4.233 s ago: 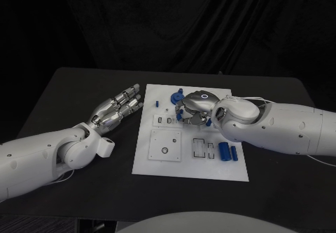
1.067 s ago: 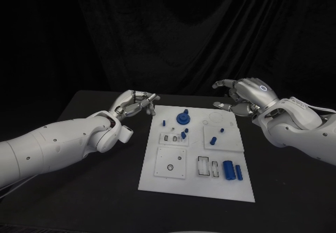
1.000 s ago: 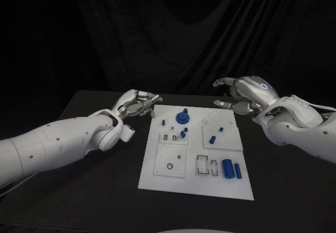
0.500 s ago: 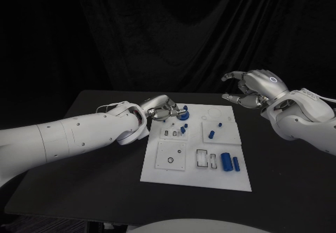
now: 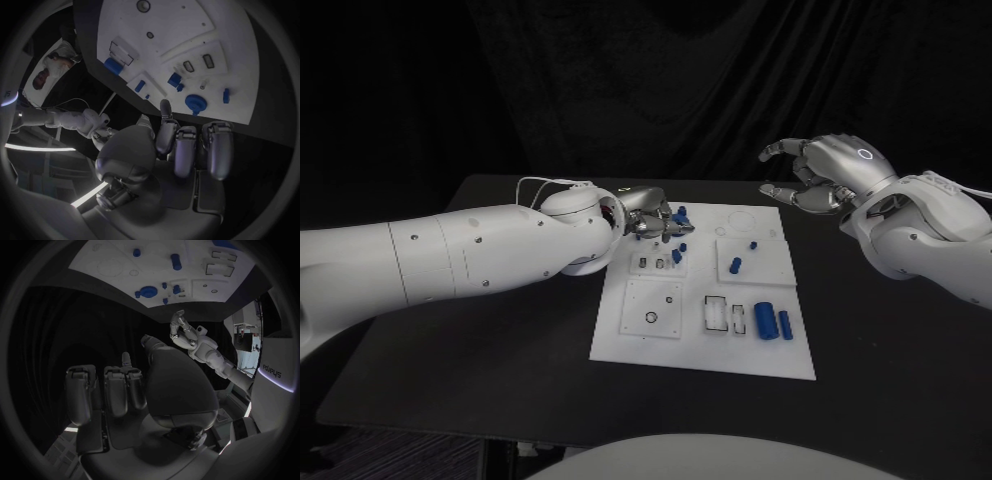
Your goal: Assemble the parts on the task board
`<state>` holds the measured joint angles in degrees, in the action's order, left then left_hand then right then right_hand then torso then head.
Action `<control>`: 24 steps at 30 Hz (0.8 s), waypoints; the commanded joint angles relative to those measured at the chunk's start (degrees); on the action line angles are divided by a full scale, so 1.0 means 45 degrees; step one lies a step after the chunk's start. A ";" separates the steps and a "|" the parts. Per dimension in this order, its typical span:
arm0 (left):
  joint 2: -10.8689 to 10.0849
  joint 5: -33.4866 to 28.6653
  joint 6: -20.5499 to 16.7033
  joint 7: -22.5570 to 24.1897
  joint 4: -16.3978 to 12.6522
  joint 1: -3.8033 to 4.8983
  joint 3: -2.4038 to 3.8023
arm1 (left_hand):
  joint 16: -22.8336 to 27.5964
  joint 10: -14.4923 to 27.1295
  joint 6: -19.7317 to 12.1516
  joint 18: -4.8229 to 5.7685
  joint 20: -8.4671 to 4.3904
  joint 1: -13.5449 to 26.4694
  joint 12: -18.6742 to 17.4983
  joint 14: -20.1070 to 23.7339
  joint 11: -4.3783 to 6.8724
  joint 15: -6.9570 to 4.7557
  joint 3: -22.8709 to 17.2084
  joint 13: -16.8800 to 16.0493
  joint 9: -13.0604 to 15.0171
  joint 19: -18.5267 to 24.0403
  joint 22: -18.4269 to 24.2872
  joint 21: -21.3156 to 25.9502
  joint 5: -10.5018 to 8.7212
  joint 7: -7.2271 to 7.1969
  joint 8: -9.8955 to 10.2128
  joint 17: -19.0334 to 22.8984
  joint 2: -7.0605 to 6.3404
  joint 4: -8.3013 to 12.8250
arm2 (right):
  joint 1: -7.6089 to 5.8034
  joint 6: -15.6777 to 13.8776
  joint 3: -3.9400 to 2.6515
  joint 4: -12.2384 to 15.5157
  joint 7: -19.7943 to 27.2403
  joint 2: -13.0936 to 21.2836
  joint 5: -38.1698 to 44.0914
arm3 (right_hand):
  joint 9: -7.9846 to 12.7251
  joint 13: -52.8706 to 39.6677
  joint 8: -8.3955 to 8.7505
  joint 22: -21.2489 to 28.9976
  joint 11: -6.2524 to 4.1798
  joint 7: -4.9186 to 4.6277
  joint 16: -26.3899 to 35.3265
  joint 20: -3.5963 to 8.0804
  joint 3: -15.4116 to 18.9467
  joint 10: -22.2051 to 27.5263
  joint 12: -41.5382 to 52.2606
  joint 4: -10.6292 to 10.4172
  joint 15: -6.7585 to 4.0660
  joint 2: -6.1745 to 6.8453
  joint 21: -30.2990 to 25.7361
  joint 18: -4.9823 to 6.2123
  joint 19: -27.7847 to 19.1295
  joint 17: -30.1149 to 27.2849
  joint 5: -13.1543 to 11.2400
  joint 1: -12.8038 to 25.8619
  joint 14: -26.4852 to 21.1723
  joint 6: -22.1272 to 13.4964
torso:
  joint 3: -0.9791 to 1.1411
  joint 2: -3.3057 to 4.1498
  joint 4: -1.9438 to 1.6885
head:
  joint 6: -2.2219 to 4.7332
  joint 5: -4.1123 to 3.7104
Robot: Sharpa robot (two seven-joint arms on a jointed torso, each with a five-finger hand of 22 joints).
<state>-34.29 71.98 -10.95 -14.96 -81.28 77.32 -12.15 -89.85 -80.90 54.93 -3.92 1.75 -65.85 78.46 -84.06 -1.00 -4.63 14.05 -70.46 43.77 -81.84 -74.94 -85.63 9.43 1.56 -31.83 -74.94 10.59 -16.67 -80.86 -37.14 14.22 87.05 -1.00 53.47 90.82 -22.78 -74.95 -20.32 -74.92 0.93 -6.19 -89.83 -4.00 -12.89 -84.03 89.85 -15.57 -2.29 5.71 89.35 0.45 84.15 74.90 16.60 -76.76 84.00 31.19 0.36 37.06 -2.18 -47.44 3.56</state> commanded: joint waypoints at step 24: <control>0.1543 0.0650 0.2471 -0.3468 0.0966 0.0187 0.0030 | -0.0033 -0.2021 0.0719 0.0187 -0.0310 -0.0124 0.2563 -0.1320 0.1027 -0.0353 0.0057 -0.4342 0.0861 -0.0002 -0.0608 0.0289 0.0738 -0.0310 0.0426 -0.3346 -0.0393 0.0019 | 0.0066 -0.0133 -0.0012 -0.0199 0.0063 -0.0221 0.0023 | -0.0037 -0.3345 -0.0310 -0.3345 0.0038 0.0026 -0.0037 -0.0066 -0.0035 -0.1327 0.0033 0.0041 0.0034 -0.0197 0.0126 -0.0095 0.1287 0.3355 -0.0076 0.0081 0.1332 0.0192 | 0.0166 0.0098 0.0182 | -0.0517 0.0180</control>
<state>-27.56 74.53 -1.16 -29.85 -77.00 78.01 -12.08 -89.85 -80.85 57.74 -3.94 0.68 -66.92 78.47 -84.05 0.02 -5.84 13.95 -70.44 47.59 -81.98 -74.93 -84.60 13.02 0.15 -30.11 -74.93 8.93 -16.58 -80.69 -37.08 14.22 86.21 -0.61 52.47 90.79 -22.85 -74.93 -21.52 -74.91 0.93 -6.20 -89.83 -4.00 -12.89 -84.03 89.85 -15.57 -2.29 5.33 89.64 0.45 84.15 74.90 16.60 -76.37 84.00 31.61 0.97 37.41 -1.51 -49.66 4.41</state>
